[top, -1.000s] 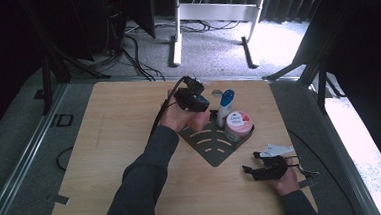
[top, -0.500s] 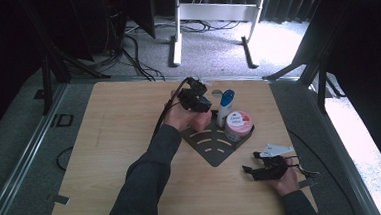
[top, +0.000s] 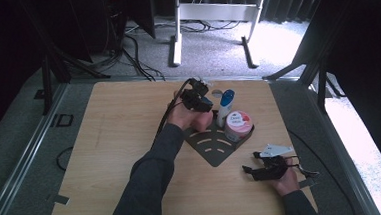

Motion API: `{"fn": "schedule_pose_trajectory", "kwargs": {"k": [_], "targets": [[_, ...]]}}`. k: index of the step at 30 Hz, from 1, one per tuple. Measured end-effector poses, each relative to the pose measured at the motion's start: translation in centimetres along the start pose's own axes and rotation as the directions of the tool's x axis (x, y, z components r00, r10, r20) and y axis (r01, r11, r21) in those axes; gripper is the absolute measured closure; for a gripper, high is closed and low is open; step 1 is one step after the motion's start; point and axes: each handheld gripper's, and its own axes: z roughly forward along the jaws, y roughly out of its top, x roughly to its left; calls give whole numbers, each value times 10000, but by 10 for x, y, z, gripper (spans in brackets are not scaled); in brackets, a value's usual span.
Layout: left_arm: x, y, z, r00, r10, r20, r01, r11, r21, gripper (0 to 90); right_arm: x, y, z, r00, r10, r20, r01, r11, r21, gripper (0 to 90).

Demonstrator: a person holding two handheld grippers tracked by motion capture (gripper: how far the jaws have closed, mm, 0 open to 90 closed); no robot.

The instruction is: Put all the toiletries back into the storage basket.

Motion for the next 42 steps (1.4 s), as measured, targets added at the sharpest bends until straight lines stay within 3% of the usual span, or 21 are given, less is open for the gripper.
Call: {"fn": "schedule_pose_trajectory", "kwargs": {"k": [26,42], "targets": [[8,1,21,9986,-531,20,530,9986,37,530,0,0,0,10000,-4,2,4,10000,7,250],[10,3,29,9964,-809,245,808,9967,39,530,0,0,0,10000,-2,9,2,10000,1,250]]}}
